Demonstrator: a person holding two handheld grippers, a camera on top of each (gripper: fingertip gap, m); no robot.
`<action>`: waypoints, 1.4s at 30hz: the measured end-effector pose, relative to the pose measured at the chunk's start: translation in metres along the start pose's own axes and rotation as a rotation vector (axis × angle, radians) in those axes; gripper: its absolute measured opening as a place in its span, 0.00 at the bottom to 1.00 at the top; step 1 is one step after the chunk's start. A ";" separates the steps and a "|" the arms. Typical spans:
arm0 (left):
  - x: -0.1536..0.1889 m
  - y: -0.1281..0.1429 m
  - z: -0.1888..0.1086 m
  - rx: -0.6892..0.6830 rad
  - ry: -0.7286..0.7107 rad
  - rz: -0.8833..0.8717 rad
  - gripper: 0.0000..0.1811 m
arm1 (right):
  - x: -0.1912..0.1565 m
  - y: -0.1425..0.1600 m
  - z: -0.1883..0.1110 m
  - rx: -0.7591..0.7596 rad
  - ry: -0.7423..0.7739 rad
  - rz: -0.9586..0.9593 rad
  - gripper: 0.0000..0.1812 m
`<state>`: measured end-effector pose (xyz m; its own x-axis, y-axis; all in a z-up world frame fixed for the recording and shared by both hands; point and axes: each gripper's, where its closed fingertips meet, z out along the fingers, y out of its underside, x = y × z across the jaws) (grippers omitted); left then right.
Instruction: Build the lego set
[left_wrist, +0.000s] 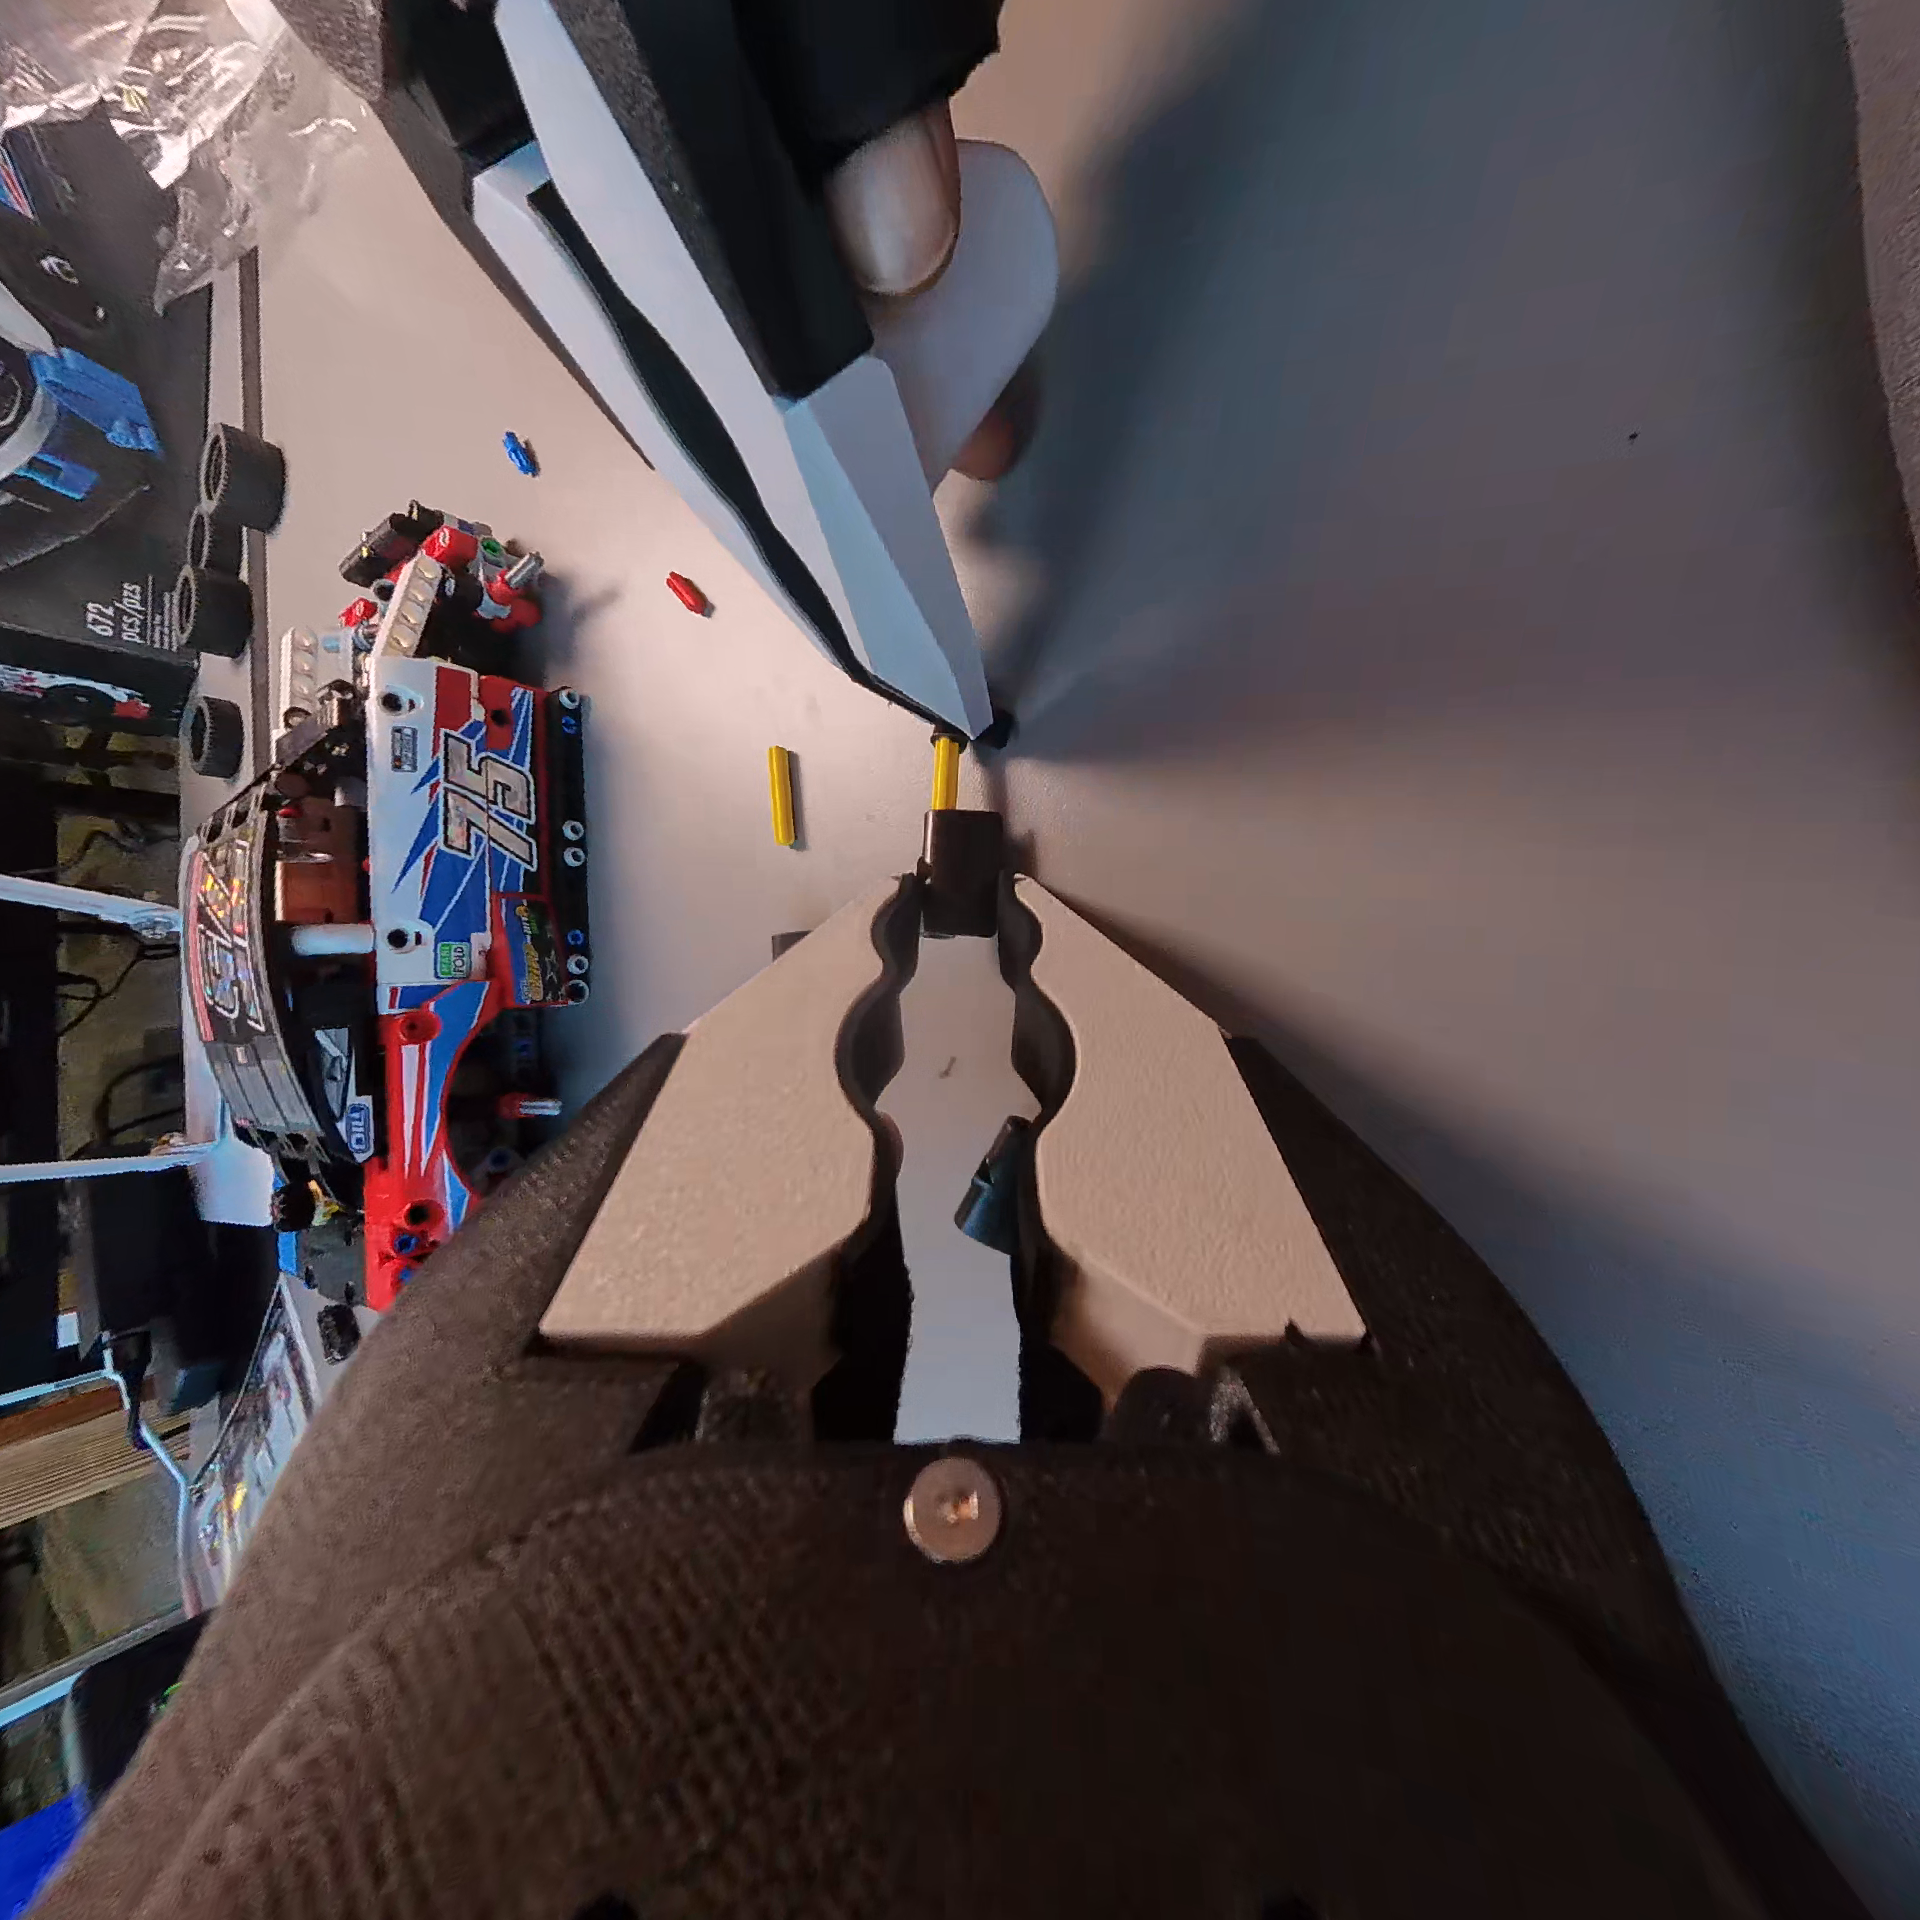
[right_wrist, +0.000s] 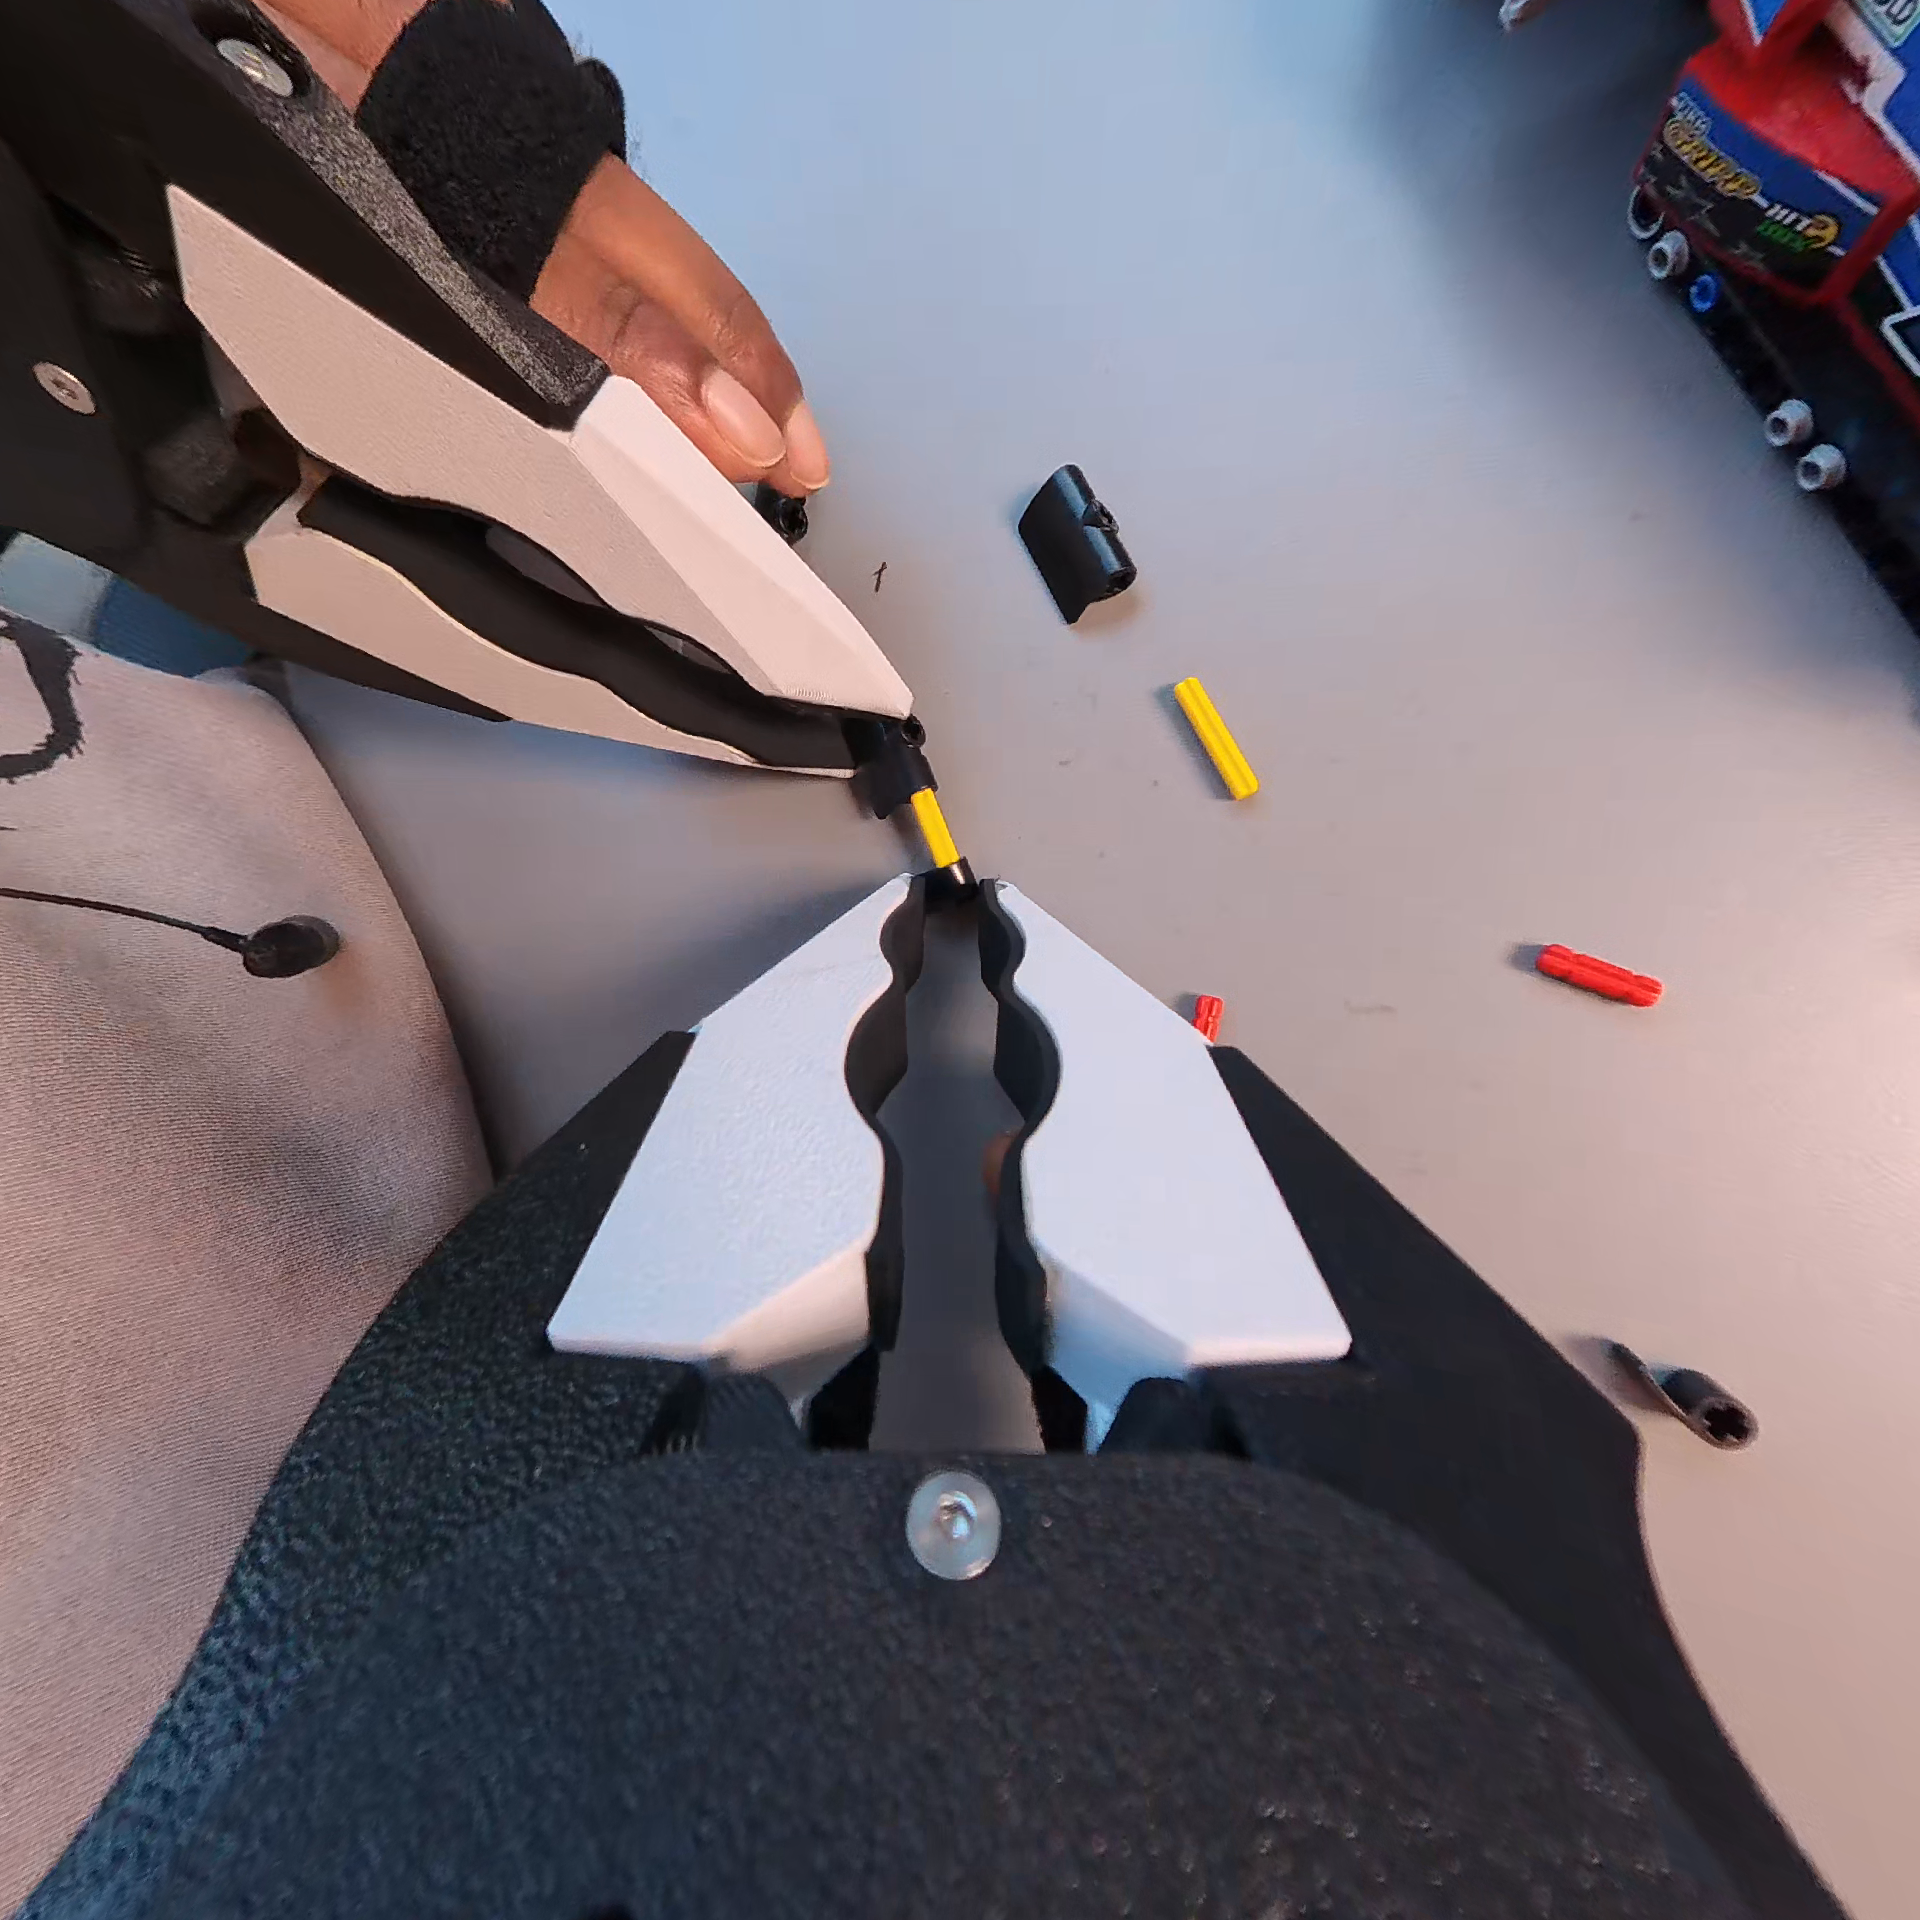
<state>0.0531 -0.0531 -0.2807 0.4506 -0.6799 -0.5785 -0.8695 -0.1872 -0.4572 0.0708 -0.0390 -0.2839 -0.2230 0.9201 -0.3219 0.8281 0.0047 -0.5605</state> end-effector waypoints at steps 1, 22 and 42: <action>0.000 0.000 0.000 -0.009 -0.006 0.016 0.07 | 0.000 0.000 0.000 -0.004 0.009 -0.008 0.04; 0.006 -0.011 -0.004 0.150 0.120 0.187 0.07 | -0.013 0.006 -0.001 0.023 0.021 -0.380 0.04; -0.007 -0.014 -0.011 0.263 0.120 -0.066 0.07 | -0.017 -0.003 -0.029 0.296 0.166 -0.449 0.11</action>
<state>0.0595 -0.0538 -0.2631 0.4635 -0.7541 -0.4653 -0.7499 -0.0541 -0.6593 0.0864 -0.0433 -0.2548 -0.4165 0.9026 0.1087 0.4857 0.3219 -0.8127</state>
